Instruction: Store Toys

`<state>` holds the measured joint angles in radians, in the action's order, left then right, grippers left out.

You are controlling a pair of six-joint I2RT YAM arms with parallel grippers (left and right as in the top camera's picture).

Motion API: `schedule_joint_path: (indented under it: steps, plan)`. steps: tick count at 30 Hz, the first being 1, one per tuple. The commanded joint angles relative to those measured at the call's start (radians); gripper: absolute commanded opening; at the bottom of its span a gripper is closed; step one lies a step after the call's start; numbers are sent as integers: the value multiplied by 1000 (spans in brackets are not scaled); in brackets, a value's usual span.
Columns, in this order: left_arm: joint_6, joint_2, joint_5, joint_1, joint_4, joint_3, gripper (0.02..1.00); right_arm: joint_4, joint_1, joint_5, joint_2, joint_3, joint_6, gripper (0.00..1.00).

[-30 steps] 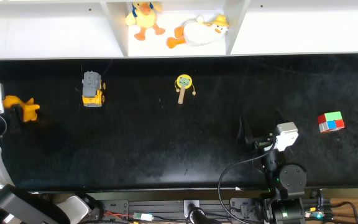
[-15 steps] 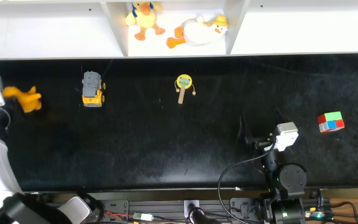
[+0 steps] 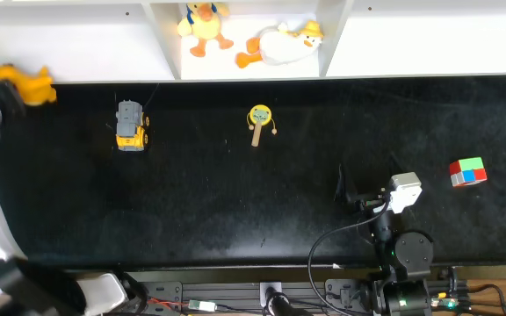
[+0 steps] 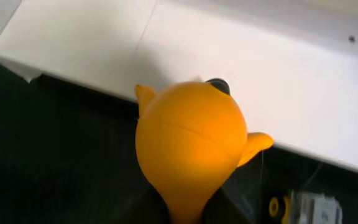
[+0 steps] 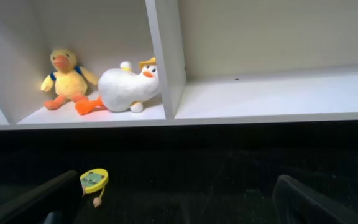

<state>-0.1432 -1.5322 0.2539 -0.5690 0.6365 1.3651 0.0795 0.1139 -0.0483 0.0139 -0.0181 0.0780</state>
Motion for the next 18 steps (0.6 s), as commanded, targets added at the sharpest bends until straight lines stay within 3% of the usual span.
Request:
schedule_joint_path:
  steps: [1,7,12,18]
  plan:
    - [40,-89,6,22,-25,110,97,-6,5,-7,-10,13,5,996]
    - [71,-90,6,32,-83,109,104,-6,5,-6,-10,13,5,996]
    - [78,-94,-115,88,-105,110,126,-6,5,-6,-10,13,5,996]
    - [101,-116,-149,129,-103,109,126,-6,5,-7,-10,13,5,996]
